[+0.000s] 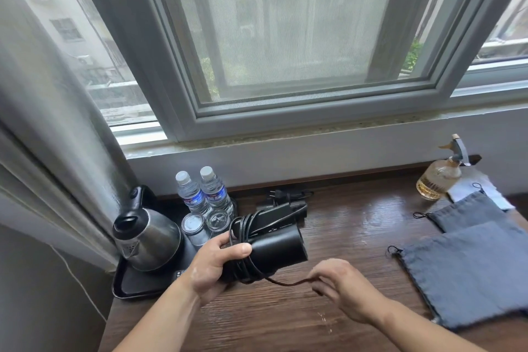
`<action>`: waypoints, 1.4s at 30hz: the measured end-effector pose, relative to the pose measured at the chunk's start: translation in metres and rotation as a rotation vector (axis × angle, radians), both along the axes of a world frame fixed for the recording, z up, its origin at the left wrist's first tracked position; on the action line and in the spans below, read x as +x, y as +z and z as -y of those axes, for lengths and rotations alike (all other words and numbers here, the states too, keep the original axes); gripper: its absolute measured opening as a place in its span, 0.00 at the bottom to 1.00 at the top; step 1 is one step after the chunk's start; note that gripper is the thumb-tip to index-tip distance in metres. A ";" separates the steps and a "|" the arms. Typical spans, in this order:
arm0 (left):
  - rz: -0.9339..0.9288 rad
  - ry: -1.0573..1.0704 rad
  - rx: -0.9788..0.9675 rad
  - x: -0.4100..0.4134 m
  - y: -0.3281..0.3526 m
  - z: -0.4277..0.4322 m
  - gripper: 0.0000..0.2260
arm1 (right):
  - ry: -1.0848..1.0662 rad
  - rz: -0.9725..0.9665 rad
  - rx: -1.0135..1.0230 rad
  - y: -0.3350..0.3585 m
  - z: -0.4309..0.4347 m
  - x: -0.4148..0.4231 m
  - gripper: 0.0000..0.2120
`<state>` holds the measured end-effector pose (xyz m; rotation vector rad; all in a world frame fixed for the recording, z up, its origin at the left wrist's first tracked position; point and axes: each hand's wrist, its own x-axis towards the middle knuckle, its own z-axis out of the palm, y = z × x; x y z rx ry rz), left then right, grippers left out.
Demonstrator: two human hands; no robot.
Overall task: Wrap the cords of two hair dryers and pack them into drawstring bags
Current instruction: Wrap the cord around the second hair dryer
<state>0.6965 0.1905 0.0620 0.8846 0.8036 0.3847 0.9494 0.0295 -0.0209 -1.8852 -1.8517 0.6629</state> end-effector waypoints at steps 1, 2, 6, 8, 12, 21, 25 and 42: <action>-0.005 -0.026 0.003 -0.001 0.000 0.000 0.32 | 0.013 0.005 -0.013 0.003 -0.003 0.005 0.05; -0.015 -0.050 0.004 -0.001 0.001 0.001 0.33 | 0.026 0.012 -0.029 0.005 -0.006 0.010 0.04; -0.042 -0.148 0.038 0.000 0.004 0.005 0.34 | 0.000 0.059 -0.046 0.019 -0.019 0.026 0.04; -0.054 -0.174 0.052 0.001 0.006 0.007 0.34 | -0.049 0.125 -0.039 0.031 -0.026 0.029 0.05; -0.093 -0.214 0.104 0.000 0.012 0.008 0.32 | -0.116 0.200 -0.072 0.053 -0.035 0.028 0.06; -0.220 -0.230 0.196 0.001 0.013 0.016 0.27 | -0.442 -0.441 0.039 0.046 -0.026 0.003 0.24; -0.215 -0.233 0.190 0.001 0.013 0.018 0.27 | -0.587 -0.777 0.097 0.039 -0.022 -0.011 0.18; -0.272 -0.198 0.285 -0.003 0.007 0.026 0.25 | -0.692 -1.255 0.061 0.052 -0.015 -0.015 0.20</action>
